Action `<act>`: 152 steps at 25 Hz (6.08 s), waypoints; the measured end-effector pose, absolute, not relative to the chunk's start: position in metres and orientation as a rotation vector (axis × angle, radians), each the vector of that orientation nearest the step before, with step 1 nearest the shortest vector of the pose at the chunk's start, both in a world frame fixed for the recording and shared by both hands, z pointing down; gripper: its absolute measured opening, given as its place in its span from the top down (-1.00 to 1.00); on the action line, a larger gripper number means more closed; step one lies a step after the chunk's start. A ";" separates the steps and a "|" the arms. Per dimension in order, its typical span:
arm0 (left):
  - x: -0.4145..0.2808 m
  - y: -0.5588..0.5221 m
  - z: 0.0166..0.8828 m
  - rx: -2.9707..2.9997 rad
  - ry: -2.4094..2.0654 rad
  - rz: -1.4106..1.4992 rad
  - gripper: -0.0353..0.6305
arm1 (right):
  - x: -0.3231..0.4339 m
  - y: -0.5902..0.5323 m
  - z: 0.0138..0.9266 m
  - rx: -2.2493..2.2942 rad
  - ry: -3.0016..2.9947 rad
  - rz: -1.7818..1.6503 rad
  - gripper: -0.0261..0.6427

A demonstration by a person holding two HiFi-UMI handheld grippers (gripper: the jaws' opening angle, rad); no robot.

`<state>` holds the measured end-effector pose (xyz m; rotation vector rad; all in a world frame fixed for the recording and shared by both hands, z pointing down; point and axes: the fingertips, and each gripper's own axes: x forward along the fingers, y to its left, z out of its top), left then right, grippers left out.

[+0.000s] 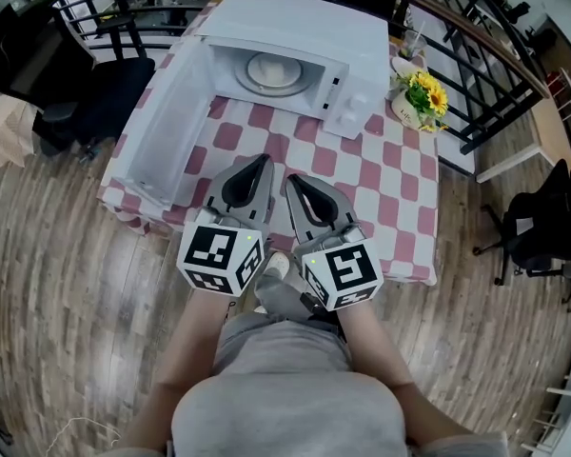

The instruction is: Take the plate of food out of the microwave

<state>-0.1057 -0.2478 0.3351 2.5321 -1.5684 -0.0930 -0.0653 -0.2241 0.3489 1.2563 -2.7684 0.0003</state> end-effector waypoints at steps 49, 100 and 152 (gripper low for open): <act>-0.120 -0.474 0.433 1.880 -1.122 -0.505 0.17 | -0.043 -0.420 0.401 1.366 -2.699 0.283 0.85; -0.151 -0.567 0.594 0.947 -1.392 -0.323 -0.14 | -0.032 -0.460 0.457 1.444 -2.541 0.281 0.85; -0.157 -0.543 0.550 1.099 -1.216 -0.604 0.84 | -0.034 -0.445 0.441 1.456 -2.549 0.202 0.85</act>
